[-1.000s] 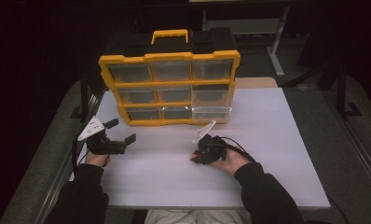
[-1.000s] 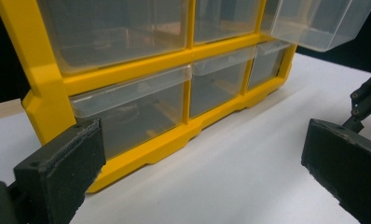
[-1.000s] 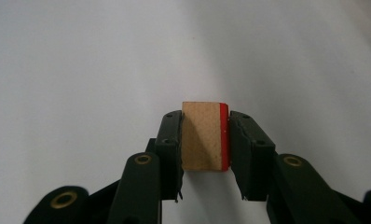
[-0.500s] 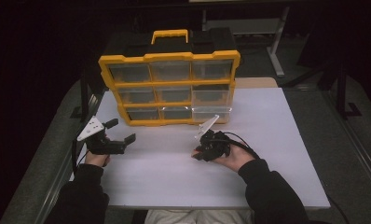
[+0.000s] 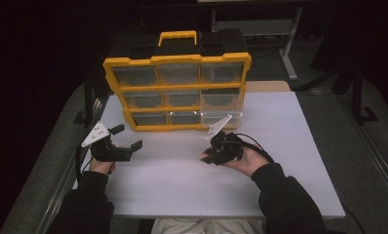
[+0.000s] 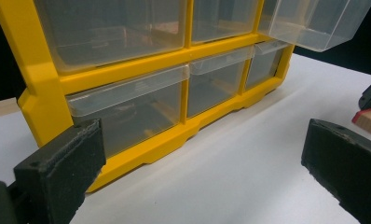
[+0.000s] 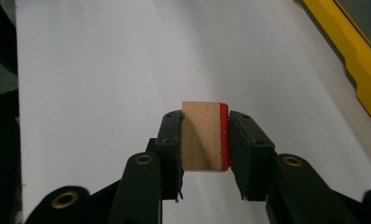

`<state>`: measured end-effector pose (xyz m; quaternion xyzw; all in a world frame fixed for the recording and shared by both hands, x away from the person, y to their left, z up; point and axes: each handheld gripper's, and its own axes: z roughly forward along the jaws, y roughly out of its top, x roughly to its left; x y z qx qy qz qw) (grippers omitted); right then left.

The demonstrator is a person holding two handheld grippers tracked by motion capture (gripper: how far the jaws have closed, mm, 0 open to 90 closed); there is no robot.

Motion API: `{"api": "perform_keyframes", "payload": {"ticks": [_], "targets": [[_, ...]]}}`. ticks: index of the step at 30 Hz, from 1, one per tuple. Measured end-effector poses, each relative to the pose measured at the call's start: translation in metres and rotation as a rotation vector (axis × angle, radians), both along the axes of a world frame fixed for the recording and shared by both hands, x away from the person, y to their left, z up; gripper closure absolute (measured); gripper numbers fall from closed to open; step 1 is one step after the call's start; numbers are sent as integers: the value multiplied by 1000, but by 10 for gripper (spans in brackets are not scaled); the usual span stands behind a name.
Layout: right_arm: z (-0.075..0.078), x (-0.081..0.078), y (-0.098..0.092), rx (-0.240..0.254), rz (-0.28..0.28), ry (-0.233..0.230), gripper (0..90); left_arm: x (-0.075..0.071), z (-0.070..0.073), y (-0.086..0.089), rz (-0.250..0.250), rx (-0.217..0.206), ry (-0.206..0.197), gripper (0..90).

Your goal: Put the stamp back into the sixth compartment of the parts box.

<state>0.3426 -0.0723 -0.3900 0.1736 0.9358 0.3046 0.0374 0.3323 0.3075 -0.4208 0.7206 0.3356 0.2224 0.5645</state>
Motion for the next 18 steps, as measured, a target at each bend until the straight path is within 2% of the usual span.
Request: {"api": "perform_keyframes", "payload": {"ticks": [6, 18], "targets": [[12, -6, -7, 2, -5, -12, 651, 0, 0, 0, 2, 1, 3, 0], [37, -7, -23, 46, -25, -11, 651, -1, 0, -2, 0, 2, 2, 0]]}}
